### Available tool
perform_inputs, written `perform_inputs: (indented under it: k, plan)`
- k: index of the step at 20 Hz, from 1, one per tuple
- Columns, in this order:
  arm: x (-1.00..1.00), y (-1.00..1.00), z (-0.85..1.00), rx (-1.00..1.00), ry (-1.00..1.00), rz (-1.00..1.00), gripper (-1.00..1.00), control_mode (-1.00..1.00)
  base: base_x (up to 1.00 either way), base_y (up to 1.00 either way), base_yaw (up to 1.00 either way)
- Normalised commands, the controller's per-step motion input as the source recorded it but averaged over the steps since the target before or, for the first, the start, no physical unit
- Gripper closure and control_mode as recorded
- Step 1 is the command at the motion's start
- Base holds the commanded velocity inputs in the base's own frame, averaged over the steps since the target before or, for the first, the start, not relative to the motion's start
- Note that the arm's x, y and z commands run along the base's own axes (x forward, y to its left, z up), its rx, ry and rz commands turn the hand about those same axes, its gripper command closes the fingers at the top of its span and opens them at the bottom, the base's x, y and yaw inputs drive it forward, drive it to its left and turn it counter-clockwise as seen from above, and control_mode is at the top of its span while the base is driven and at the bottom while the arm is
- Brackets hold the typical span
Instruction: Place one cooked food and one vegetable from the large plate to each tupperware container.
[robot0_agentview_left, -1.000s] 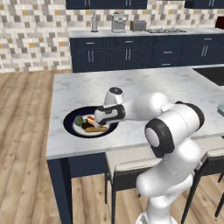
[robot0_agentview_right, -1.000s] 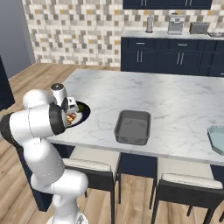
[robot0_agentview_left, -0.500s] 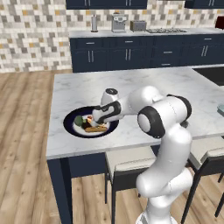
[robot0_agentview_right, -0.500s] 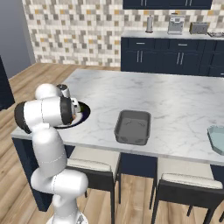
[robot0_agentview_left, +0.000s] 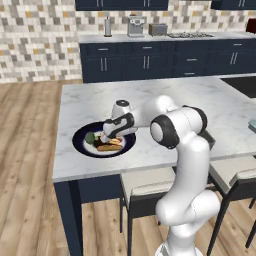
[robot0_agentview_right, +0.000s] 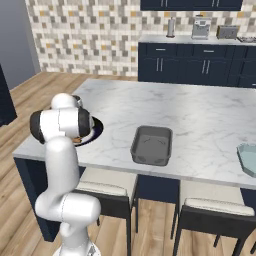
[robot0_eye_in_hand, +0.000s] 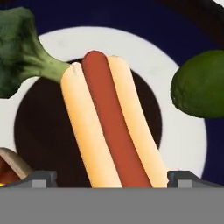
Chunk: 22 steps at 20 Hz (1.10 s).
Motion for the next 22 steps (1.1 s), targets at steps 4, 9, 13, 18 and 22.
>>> perform_inputs:
  k: [4,9,13,18,22]
  plan:
    - [0.16,0.00,-0.48,0.00,0.04,0.00,-1.00,-1.00,0.00,0.00,0.00]
    - [-0.01,0.09,-0.49,0.00,0.05,0.00,1.00,-1.00,0.00,0.00,0.00]
    - [-0.58,0.23,-0.01,0.04,-0.09,0.00,1.00,-1.00,0.00,0.00,0.00]
    - [-0.24,0.00,0.23,0.01,0.00,-0.05,1.00,-1.00,0.00,0.00,0.00]
    - [-0.33,-0.06,1.00,0.01,-0.08,-0.05,1.00,-1.00,0.00,0.00,0.00]
